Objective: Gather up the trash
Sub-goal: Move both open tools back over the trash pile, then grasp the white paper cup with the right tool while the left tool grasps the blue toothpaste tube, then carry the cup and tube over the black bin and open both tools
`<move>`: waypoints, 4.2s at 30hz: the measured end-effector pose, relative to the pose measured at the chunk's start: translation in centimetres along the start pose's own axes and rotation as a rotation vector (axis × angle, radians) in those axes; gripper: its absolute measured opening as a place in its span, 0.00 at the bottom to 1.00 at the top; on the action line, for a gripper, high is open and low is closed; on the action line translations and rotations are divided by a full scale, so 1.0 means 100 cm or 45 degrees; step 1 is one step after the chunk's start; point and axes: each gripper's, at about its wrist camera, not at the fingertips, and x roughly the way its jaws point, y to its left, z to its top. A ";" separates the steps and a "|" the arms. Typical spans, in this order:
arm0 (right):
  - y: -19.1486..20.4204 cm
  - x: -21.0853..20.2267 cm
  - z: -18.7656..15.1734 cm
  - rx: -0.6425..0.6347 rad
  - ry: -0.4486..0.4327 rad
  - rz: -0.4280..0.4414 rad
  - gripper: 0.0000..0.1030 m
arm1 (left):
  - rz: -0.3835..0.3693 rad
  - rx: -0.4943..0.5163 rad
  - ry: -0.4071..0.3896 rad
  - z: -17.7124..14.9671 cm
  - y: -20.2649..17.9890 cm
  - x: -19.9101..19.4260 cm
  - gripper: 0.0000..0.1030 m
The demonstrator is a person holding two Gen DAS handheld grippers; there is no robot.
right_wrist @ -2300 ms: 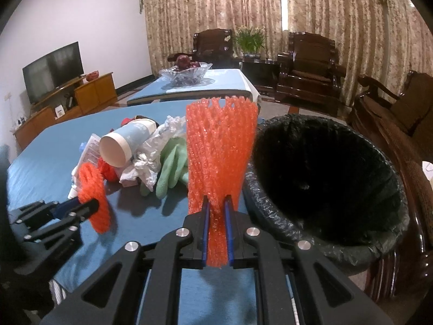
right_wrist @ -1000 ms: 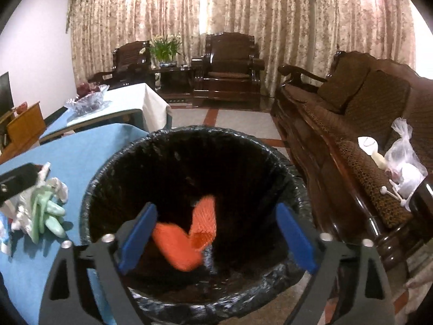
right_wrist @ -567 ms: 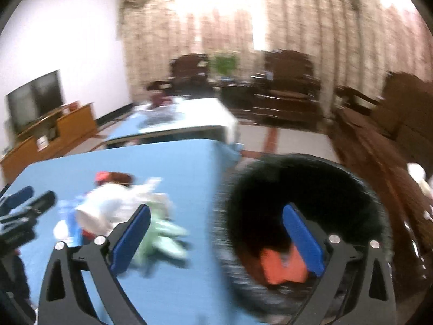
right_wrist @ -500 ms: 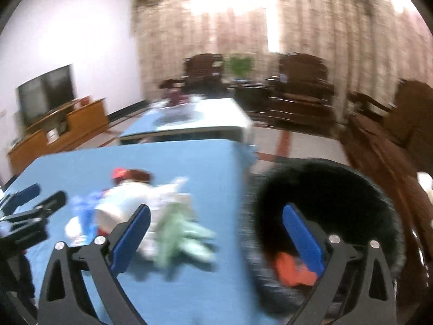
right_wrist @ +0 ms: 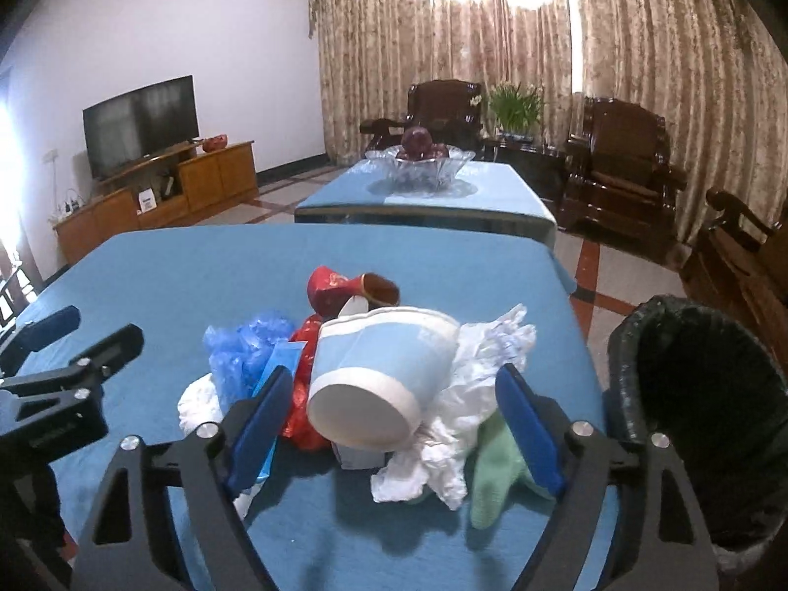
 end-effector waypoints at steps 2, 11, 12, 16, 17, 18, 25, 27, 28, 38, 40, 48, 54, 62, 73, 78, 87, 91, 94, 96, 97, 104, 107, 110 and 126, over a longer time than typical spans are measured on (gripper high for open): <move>0.003 0.002 -0.002 -0.011 0.008 0.015 0.75 | 0.005 -0.006 0.004 -0.001 0.003 0.003 0.86; 0.010 0.013 -0.009 -0.037 0.050 0.121 0.55 | -0.003 -0.018 0.025 -0.007 0.000 0.009 0.86; 0.009 0.010 -0.009 -0.043 0.042 0.121 0.55 | -0.003 -0.016 0.025 -0.007 -0.001 0.010 0.86; 0.004 -0.001 -0.009 -0.035 0.020 0.127 0.55 | -0.014 -0.018 0.030 -0.007 -0.006 0.011 0.86; 0.000 -0.007 -0.010 -0.026 0.008 0.131 0.55 | -0.019 -0.015 0.030 -0.007 -0.007 0.011 0.86; -0.002 -0.013 -0.011 -0.018 -0.001 0.135 0.55 | -0.025 -0.011 0.031 -0.007 -0.010 0.012 0.86; -0.030 -0.052 -0.020 0.030 -0.033 0.119 0.55 | -0.119 0.042 0.073 -0.018 -0.043 0.017 0.86; -0.037 -0.061 -0.024 0.041 -0.028 0.099 0.55 | -0.144 0.069 0.085 -0.021 -0.053 0.019 0.86; -0.043 -0.065 -0.028 0.050 -0.023 0.083 0.55 | -0.158 0.085 0.100 -0.025 -0.061 0.021 0.86; -0.073 -0.071 -0.044 0.133 0.008 0.007 0.55 | -0.158 0.152 0.213 -0.065 -0.095 0.035 0.71; -0.074 -0.067 -0.045 0.135 0.011 0.004 0.55 | -0.167 0.153 0.246 -0.071 -0.096 0.040 0.67; -0.077 -0.062 -0.053 0.146 0.047 -0.001 0.55 | -0.197 0.111 0.344 -0.083 -0.098 0.060 0.46; -0.078 -0.060 -0.054 0.143 0.053 -0.003 0.55 | -0.202 0.100 0.342 -0.075 -0.097 0.059 0.52; -0.079 -0.058 -0.052 0.132 0.051 -0.012 0.55 | -0.217 0.074 0.347 -0.073 -0.095 0.058 0.34; -0.087 -0.072 -0.042 0.137 -0.021 -0.025 0.55 | -0.317 0.119 0.268 -0.064 -0.099 -0.006 0.34; -0.097 -0.082 -0.036 0.146 -0.051 -0.060 0.55 | -0.355 0.117 0.212 -0.042 -0.111 -0.016 0.33; -0.138 -0.098 -0.033 0.189 -0.091 -0.191 0.55 | -0.481 0.142 0.125 -0.006 -0.162 -0.018 0.33; -0.165 -0.106 -0.035 0.221 -0.101 -0.266 0.55 | -0.566 0.177 0.109 0.003 -0.200 -0.014 0.33; -0.194 -0.112 -0.039 0.262 -0.103 -0.336 0.55 | -0.626 0.204 0.110 0.008 -0.228 -0.009 0.33; -0.209 -0.115 -0.040 0.279 -0.105 -0.372 0.55 | -0.664 0.232 0.095 0.011 -0.249 -0.006 0.33; -0.219 -0.117 -0.042 0.291 -0.105 -0.398 0.55 | -0.680 0.244 0.092 0.012 -0.259 -0.006 0.33; -0.266 -0.117 -0.047 0.343 -0.097 -0.503 0.56 | -0.754 0.311 0.107 0.014 -0.312 0.008 0.33; -0.282 -0.115 -0.049 0.357 -0.082 -0.546 0.62 | -0.808 0.326 0.140 0.015 -0.332 0.015 0.34; -0.291 -0.116 -0.053 0.368 -0.077 -0.595 0.72 | -0.841 0.310 0.147 0.017 -0.341 0.017 0.63; -0.237 -0.115 -0.034 0.370 -0.102 -0.481 0.94 | -0.549 0.155 0.000 0.030 -0.212 0.004 0.88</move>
